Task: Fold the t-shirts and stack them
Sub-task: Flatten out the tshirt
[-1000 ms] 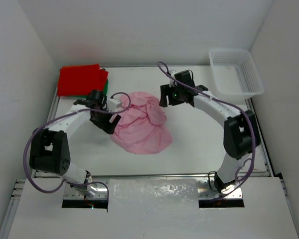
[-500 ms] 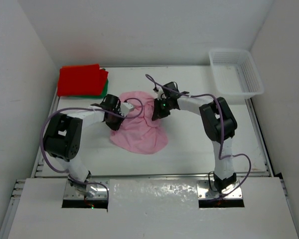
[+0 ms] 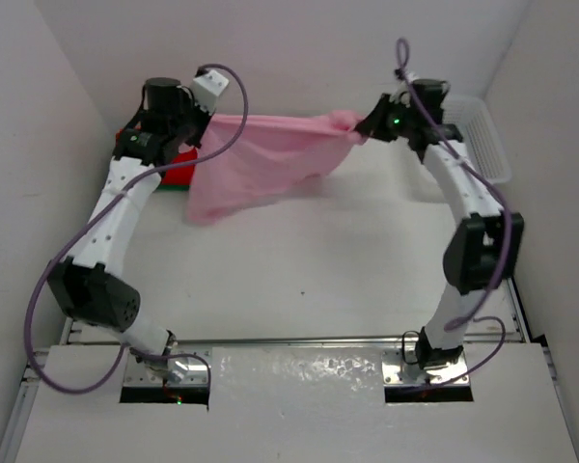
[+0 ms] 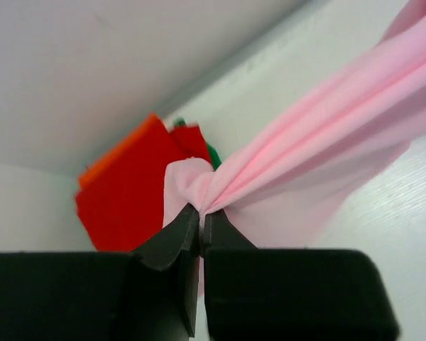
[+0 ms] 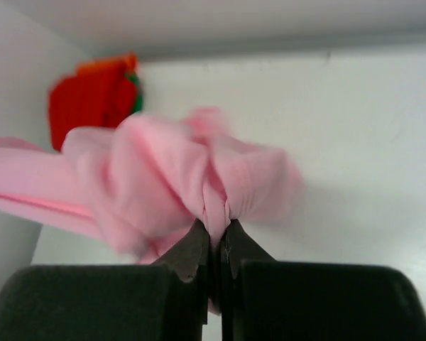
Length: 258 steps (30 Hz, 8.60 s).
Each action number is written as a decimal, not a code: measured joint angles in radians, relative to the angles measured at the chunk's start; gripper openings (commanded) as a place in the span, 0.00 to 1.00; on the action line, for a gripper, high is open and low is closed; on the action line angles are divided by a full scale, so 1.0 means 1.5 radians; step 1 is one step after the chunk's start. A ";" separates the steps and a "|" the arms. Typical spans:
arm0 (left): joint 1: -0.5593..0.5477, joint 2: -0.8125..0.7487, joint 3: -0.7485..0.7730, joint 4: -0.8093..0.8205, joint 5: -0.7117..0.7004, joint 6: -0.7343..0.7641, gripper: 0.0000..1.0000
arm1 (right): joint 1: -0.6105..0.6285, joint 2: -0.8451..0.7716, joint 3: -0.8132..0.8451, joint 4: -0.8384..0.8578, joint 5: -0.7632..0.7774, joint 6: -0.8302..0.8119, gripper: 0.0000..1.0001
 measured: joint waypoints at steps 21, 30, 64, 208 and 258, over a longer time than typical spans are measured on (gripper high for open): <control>-0.015 -0.212 0.203 -0.306 0.093 0.062 0.00 | -0.002 -0.529 -0.055 -0.157 0.030 -0.084 0.00; -0.014 -0.215 0.100 -0.287 0.122 0.086 0.09 | -0.003 -0.600 -0.177 -0.208 0.010 -0.086 0.00; -0.020 -0.071 -0.566 0.025 0.010 0.139 0.70 | 0.088 -0.355 -0.593 -0.184 0.258 -0.053 0.63; 0.059 -0.258 0.244 -0.288 0.079 0.010 0.00 | -0.077 -0.708 -0.077 -0.205 0.182 -0.129 0.00; 0.061 0.541 0.247 0.039 -0.063 0.017 0.00 | -0.081 0.318 0.163 -0.051 0.121 -0.088 0.00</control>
